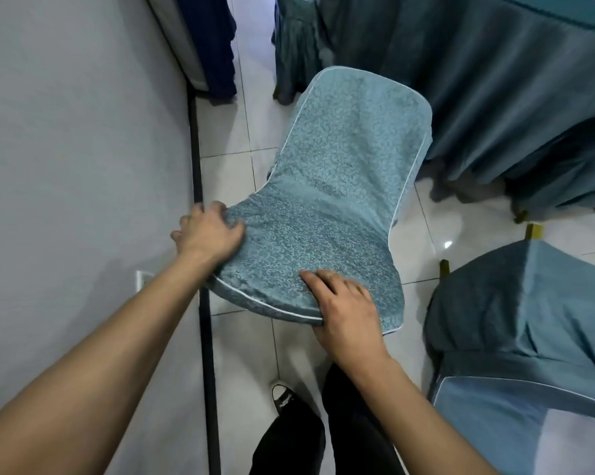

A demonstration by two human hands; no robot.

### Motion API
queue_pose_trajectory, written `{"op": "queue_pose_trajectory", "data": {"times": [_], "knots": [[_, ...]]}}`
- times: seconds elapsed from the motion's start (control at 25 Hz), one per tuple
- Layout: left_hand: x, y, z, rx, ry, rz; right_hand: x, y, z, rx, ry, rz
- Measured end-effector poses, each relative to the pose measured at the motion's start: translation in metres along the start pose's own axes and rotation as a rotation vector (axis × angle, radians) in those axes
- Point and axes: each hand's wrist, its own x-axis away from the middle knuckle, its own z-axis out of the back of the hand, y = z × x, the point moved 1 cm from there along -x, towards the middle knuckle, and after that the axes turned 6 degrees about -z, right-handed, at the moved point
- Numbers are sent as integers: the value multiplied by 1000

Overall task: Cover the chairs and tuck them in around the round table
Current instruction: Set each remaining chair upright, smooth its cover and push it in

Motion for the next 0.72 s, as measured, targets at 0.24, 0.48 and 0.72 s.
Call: {"op": "queue_pose_trajectory", "data": {"times": [0.24, 0.48, 0.72], "knots": [[59, 28, -4, -111, 69, -662, -19, 3, 12, 5, 27, -53], [43, 47, 9, -3, 240, -705, -43, 8, 42, 1, 49, -64], [2, 93, 49, 4, 223, -685, -88, 24, 88, -8, 149, -54]]}}
